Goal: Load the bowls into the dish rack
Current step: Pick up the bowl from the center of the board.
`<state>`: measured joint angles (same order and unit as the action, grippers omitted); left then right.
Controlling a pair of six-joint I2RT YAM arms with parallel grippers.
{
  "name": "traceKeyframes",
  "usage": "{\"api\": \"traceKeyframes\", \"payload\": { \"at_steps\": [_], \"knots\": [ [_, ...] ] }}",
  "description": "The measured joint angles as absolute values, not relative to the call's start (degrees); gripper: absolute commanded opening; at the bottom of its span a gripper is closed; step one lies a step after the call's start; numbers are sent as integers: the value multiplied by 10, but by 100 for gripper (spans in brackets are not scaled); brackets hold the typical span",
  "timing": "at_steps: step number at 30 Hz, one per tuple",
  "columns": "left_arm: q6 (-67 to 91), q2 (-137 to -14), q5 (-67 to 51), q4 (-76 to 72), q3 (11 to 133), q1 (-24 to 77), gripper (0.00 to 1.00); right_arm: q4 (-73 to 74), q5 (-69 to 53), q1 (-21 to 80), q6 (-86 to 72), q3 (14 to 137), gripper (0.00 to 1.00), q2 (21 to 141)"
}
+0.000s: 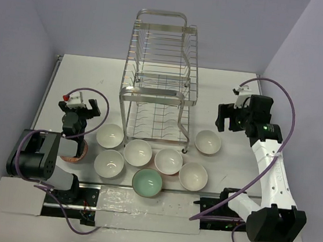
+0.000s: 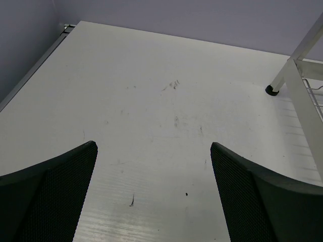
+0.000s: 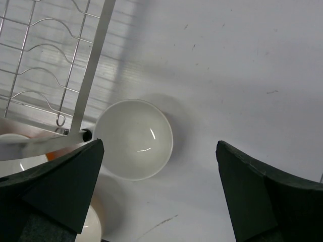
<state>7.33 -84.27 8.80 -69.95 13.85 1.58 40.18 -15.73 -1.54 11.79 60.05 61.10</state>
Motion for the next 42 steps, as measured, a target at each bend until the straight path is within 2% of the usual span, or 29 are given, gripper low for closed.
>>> {"api": "traceKeyframes", "payload": {
  "at_steps": [6, 15, 42],
  "knots": [
    [73, -843, 88, -699, 138, 16, 99, 378, -137, -15, 103, 592, 100, 589],
    [73, -843, 88, -700, 138, 16, 99, 294, -116, -15, 83, 526, 100, 492],
    [73, -843, 88, -700, 138, 16, 99, 295, -72, -15, 37, 523, 100, 529]
  ]
}}
